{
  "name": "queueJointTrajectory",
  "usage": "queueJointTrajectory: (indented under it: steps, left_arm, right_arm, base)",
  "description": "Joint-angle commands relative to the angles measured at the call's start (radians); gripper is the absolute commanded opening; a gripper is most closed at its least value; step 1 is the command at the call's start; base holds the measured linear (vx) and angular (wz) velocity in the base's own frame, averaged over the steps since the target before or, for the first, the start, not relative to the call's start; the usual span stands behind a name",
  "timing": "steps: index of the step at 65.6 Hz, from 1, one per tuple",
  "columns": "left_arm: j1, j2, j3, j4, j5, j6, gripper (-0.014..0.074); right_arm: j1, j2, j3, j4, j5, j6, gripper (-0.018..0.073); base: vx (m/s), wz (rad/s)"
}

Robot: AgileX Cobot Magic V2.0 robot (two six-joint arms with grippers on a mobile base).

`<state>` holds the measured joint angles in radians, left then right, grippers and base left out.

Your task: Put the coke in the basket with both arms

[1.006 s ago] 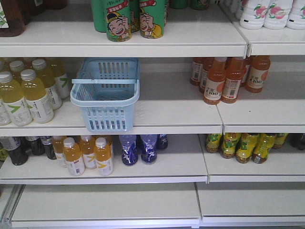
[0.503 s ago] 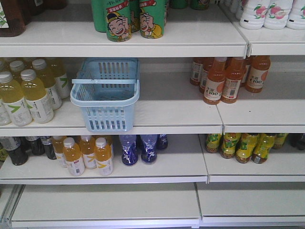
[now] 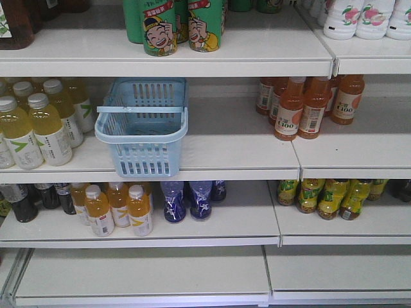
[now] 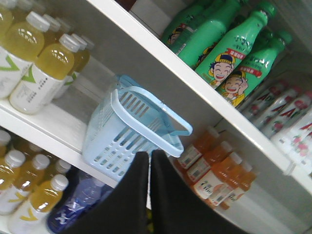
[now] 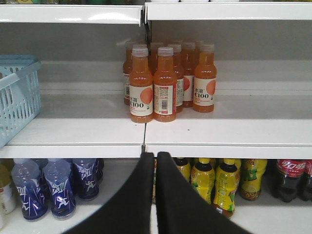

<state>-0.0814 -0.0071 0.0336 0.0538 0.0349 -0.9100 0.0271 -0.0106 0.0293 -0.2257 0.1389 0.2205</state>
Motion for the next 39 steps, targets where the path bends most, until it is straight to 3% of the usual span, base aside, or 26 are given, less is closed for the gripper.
queueJointTrajectory:
  steps: [1, 14, 19, 25, 29, 32, 35, 39]
  left_arm:
    - [-0.002, -0.02, -0.001, -0.063, -0.085, -0.027, -0.0006]
    - [-0.002, -0.02, -0.001, -0.096, -0.102, -0.063, -0.0006]
    - [-0.002, -0.02, -0.001, -0.2, -0.18, -0.169, -0.0006]
    - [-0.002, -0.02, -0.007, -0.318, -0.401, -0.382, -0.0006]
    - [-0.002, -0.019, -0.03, -0.308, -0.601, -0.543, -0.0006]
    - [-0.002, -0.014, -0.067, -0.27, -0.707, -0.615, -0.0006]
    - [-0.002, -0.004, -0.12, -0.226, -0.76, -0.636, -0.0006]
    - [-0.002, 0.023, -0.218, -0.11, -0.757, -0.626, -0.0006]
  right_arm:
    - [-0.005, -0.018, 0.008, -0.014, -0.072, -0.003, -0.0004]
    - [-0.005, -0.018, 0.008, -0.014, -0.072, -0.003, -0.0004]
    - [-0.005, -0.018, 0.008, -0.014, -0.072, -0.003, -0.0004]
    - [-0.005, -0.018, 0.008, -0.014, -0.072, -0.003, -0.0004]
    - [-0.005, -0.018, 0.008, -0.014, -0.072, -0.003, -0.0004]
    - [-0.005, -0.018, 0.008, -0.014, -0.072, -0.003, -0.0004]
    - [-0.005, -0.018, 0.008, -0.014, -0.072, -0.003, -0.0004]
    - [-0.005, -0.018, 0.008, -0.014, -0.072, -0.003, -0.0004]
  base:
    - [0.0, 0.0]
    - [0.0, 0.0]
    - [0.0, 0.0]
    - [0.0, 0.0]
    - [0.0, 0.0]
    - [0.0, 0.0]
    - [0.0, 0.0]
    - [0.0, 0.0]
